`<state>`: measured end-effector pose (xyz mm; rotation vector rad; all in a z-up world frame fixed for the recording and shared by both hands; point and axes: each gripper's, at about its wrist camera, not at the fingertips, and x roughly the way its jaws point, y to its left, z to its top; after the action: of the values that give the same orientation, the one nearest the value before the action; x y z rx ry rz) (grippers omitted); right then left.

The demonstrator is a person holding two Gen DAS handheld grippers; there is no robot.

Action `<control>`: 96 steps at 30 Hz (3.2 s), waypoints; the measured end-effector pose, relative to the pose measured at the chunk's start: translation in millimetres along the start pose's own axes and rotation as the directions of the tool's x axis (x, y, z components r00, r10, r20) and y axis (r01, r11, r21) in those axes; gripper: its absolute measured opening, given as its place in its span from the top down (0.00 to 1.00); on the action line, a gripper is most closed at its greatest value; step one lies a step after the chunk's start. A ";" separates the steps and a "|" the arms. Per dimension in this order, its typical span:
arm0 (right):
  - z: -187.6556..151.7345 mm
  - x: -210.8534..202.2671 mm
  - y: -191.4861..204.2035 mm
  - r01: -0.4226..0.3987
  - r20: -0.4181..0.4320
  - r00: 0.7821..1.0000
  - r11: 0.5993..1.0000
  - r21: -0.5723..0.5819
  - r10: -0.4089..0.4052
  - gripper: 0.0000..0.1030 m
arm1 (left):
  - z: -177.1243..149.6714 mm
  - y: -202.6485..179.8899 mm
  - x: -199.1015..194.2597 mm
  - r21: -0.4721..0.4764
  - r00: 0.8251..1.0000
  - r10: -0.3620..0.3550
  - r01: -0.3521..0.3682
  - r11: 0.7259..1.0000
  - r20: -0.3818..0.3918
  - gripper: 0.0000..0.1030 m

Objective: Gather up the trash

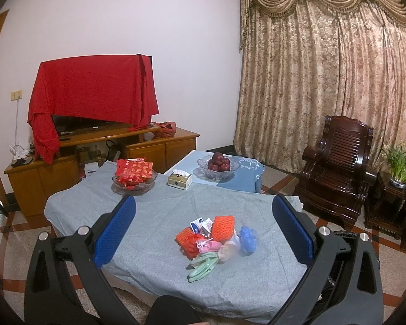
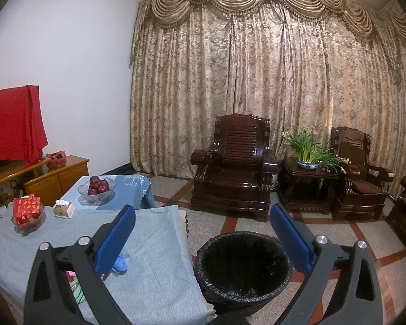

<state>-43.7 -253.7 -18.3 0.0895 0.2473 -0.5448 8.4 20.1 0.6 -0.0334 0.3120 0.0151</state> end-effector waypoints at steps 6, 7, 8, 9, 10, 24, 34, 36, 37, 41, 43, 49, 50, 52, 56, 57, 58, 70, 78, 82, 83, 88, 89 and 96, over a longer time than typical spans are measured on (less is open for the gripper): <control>-12.4 18.3 14.2 -0.058 -0.052 0.997 0.997 -0.056 0.055 0.06 | -37.6 -3.5 28.4 0.038 0.996 0.010 -0.007 0.999 -0.085 0.05; -16.0 24.1 17.9 -0.079 -0.072 0.995 0.995 -0.065 0.075 0.06 | -43.4 -1.5 36.5 0.042 0.993 0.014 -0.009 0.999 -0.113 0.05; -18.3 28.3 21.5 -0.092 -0.085 0.993 0.993 -0.070 0.086 0.06 | -48.7 0.2 42.2 0.042 0.991 0.016 -0.011 0.999 -0.133 0.05; -23.9 36.9 27.7 -0.112 -0.109 0.989 0.990 -0.084 0.103 0.06 | -55.3 4.1 54.2 0.038 0.985 0.016 -0.010 0.999 -0.173 0.05; -28.7 43.2 32.5 -0.123 -0.125 0.986 0.988 -0.097 0.111 0.06 | -59.1 7.0 60.7 0.032 0.981 0.015 -0.009 0.999 -0.193 0.05; -81.8 131.4 90.7 -0.284 -0.311 0.922 0.948 -0.141 0.230 0.06 | -99.1 44.3 152.0 -0.069 0.903 -0.042 0.014 0.998 -0.427 0.05; -112.7 188.6 127.0 -0.435 -0.431 0.828 0.896 -0.091 0.358 0.25 | -110.9 42.5 210.0 -0.057 0.899 -0.074 0.055 0.997 -0.431 0.05; -120.4 205.4 138.5 -0.460 -0.465 0.804 0.883 -0.091 0.371 0.34 | -117.3 38.9 221.8 -0.037 0.905 -0.084 0.075 0.996 -0.417 0.05; -123.9 210.8 142.5 -0.470 -0.472 0.796 0.879 -0.085 0.380 0.34 | -120.2 36.8 226.0 -0.018 0.909 -0.078 0.077 0.997 -0.410 0.05; -137.6 234.3 163.0 -0.487 -0.484 0.782 0.869 -0.085 0.391 0.40 | -130.3 30.2 247.2 0.041 0.916 -0.053 0.075 0.996 -0.397 0.05; -146.7 247.9 175.4 -0.502 -0.488 0.774 0.860 -0.086 0.403 0.46 | -134.7 30.7 260.5 0.034 0.918 -0.060 0.080 0.996 -0.391 0.05; -188.5 291.4 209.1 -0.527 -0.517 0.751 0.845 -0.093 0.411 0.54 | -152.5 35.4 292.2 0.023 0.944 -0.054 0.065 0.998 -0.326 0.05; -195.0 297.9 213.5 -0.531 -0.526 0.743 0.843 -0.089 0.413 0.56 | -157.1 34.2 297.8 0.028 0.943 -0.051 0.064 0.998 -0.329 0.05; -208.7 311.5 222.9 -0.530 -0.538 0.738 0.843 -0.090 0.407 0.56 | -167.3 33.0 312.3 0.030 0.938 -0.065 0.080 0.996 -0.341 0.05; -221.7 323.8 233.6 -0.539 -0.545 0.733 0.837 -0.097 0.408 0.56 | -179.6 25.3 330.6 0.057 0.940 -0.079 0.104 0.993 -0.332 0.05; -225.1 327.3 237.6 -0.543 -0.551 0.728 0.833 -0.103 0.407 0.56 | -180.3 23.9 332.3 0.061 0.940 -0.086 0.112 0.992 -0.330 0.05; -226.8 329.3 239.8 -0.546 -0.556 0.726 0.831 -0.106 0.405 0.56 | -180.5 21.2 335.5 0.065 0.940 -0.096 0.123 0.990 -0.327 0.05; -221.9 348.9 219.0 -0.546 -0.543 0.727 0.833 -0.085 0.421 0.92 | -177.3 -24.9 361.2 0.080 0.931 -0.153 0.189 0.979 -0.332 0.05; -202.4 349.5 187.4 -0.518 -0.506 0.756 0.853 -0.072 0.416 0.92 | -182.8 -59.4 379.3 0.140 0.932 -0.117 0.173 0.975 -0.342 0.11; -200.8 344.6 180.9 -0.521 -0.496 0.759 0.851 -0.075 0.421 0.92 | -187.7 -60.6 391.9 0.110 0.904 -0.146 0.206 0.972 -0.402 0.50; -200.5 343.5 179.7 -0.522 -0.497 0.758 0.850 -0.074 0.422 0.92 | -187.4 -59.6 390.5 0.118 0.908 -0.143 0.204 0.972 -0.393 0.52; -196.2 333.9 167.8 -0.526 -0.488 0.760 0.847 -0.076 0.428 0.92 | -179.7 -57.9 376.6 0.107 0.923 -0.141 0.191 0.976 -0.358 0.72; -195.0 332.1 165.5 -0.527 -0.487 0.761 0.846 -0.080 0.428 0.92 | -177.6 -57.7 372.7 0.107 0.927 -0.140 0.188 0.976 -0.349 0.73; -171.4 315.3 123.8 -0.531 -0.472 0.764 0.844 -0.074 0.440 0.92 | -153.7 -63.1 329.9 0.095 0.948 -0.135 0.168 0.981 -0.287 0.74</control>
<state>245.8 -280.7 -262.3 0.0723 0.7016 0.0408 276.5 -45.2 -245.0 0.0589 0.5928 -0.1626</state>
